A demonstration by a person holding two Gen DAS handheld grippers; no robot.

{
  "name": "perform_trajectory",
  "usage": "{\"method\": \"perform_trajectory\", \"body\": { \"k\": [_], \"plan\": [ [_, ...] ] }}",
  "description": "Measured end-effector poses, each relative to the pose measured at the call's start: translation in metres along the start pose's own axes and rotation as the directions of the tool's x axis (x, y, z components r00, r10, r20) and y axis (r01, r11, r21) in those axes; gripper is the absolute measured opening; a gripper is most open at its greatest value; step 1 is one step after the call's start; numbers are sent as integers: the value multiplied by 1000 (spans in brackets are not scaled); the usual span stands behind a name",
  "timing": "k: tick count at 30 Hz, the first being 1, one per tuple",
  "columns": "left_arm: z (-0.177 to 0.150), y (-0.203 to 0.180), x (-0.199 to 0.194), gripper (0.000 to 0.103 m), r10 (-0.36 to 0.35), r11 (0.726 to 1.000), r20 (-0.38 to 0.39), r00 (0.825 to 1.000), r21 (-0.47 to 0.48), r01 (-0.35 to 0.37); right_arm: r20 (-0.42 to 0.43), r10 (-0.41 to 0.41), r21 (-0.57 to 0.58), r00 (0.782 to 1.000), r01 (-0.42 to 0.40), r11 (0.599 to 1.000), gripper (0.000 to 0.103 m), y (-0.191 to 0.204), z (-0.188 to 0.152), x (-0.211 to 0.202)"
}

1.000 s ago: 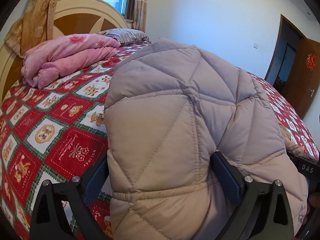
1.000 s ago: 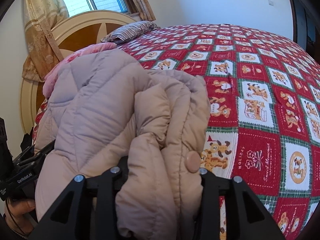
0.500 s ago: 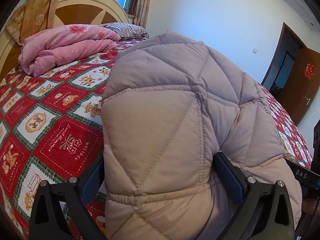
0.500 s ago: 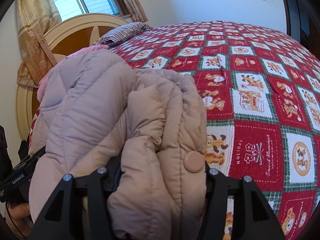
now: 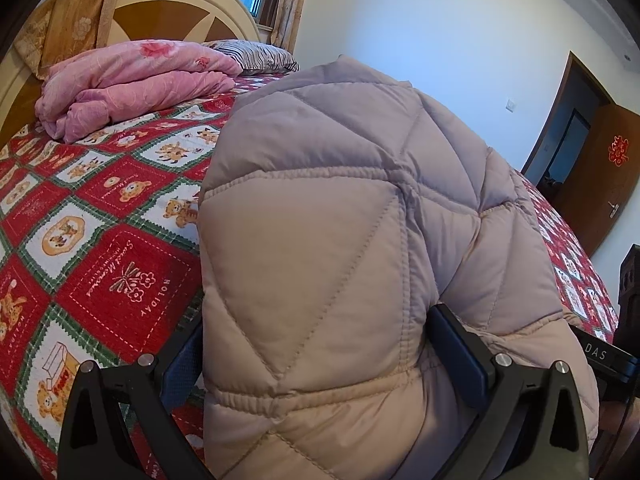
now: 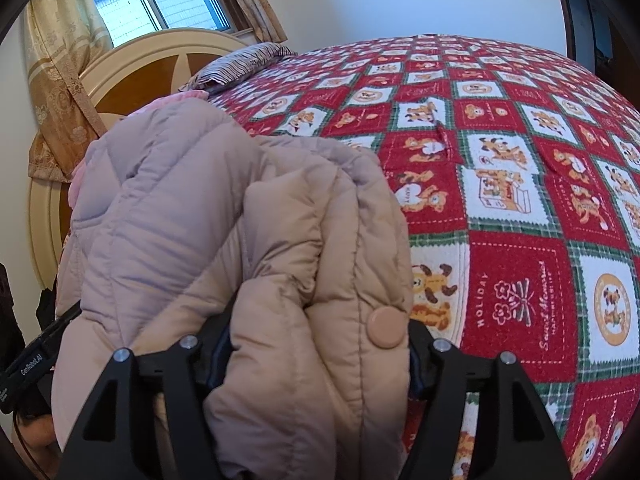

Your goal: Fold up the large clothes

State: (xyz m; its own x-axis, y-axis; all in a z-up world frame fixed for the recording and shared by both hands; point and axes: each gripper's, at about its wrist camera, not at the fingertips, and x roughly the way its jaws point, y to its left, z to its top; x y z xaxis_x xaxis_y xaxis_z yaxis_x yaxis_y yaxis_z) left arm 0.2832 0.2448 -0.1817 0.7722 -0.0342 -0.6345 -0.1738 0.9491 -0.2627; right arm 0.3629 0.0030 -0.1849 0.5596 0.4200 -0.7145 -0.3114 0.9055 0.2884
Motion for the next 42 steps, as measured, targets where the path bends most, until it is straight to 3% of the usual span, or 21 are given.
{"method": "perform_trajectory", "body": {
  "k": [14,19,24,28,30,35,42],
  "plan": [
    [1,-5,-4,102,39,999,-3,999,15,-39,-19,-34,-8,999,34,999,74,2,3,2],
    [11,-8,-41,102,92,995,29,995,27,-93,3,-84,-47,996,84,995,74,11,7,-15],
    [15,-11,-130,102,95,995,158,983,9,-98,86,-111,-66,990,116,991,75,27,5,-74],
    [10,-26,-194,102,98,991,252,963,69,-119,216,-99,-124,971,128,984,92,51,-6,-143],
    [10,-29,-215,102,82,991,284,955,79,-109,276,-80,-151,958,125,981,93,64,-14,-173],
    [13,-34,-242,102,60,992,332,941,84,-93,351,-35,-187,936,107,977,93,92,-22,-219],
    [14,-36,-249,102,42,993,344,938,86,-76,399,-12,-230,917,112,967,96,111,-25,-240]
  ]
}}
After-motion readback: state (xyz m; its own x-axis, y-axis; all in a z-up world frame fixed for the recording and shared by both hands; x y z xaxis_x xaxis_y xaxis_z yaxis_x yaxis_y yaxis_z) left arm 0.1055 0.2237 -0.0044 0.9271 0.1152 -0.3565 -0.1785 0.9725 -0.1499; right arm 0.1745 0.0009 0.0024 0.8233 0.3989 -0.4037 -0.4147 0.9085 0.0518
